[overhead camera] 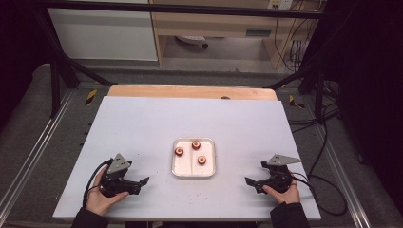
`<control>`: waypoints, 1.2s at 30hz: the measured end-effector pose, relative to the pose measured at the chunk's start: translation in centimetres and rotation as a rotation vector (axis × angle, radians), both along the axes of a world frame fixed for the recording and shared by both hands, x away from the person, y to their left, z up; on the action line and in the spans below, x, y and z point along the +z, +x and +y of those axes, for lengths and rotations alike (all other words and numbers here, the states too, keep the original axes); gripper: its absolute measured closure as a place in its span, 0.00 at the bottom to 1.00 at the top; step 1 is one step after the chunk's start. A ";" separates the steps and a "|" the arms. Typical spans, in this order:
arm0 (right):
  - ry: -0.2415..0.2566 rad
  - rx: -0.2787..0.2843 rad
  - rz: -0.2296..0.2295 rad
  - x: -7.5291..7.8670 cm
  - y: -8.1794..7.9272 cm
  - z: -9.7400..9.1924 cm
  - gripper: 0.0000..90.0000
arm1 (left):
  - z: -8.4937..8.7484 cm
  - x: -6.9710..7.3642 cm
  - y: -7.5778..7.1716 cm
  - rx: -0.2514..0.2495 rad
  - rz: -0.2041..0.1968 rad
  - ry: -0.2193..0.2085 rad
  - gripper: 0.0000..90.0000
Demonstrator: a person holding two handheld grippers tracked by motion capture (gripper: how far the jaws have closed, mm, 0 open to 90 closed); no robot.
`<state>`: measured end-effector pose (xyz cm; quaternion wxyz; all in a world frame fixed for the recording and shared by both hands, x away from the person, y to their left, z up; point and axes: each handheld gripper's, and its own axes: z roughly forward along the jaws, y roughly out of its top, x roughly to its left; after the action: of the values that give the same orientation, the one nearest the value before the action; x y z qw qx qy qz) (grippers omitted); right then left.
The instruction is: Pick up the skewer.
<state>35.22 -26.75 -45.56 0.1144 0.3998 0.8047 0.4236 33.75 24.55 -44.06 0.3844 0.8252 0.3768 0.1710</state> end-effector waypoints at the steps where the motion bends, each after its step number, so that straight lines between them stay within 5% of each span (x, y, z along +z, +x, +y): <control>1: -0.001 0.001 -0.002 0.0 0.0 0.0 0.01 | -0.2 0.1 0.0 0.002 0.000 0.002 0.10; 22: -0.003 -0.003 0.001 0.0 0.0 0.0 0.01 | -5.4 2.0 0.7 -0.061 -0.003 0.009 0.19; 36: -0.007 0.000 0.001 0.0 0.0 0.1 0.01 | -8.6 2.7 1.8 -0.077 0.011 0.010 0.47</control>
<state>35.25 -26.61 -45.57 0.1152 0.3999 0.8061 0.4207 35.58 15.96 -41.32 0.3845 0.8420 0.3459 0.1534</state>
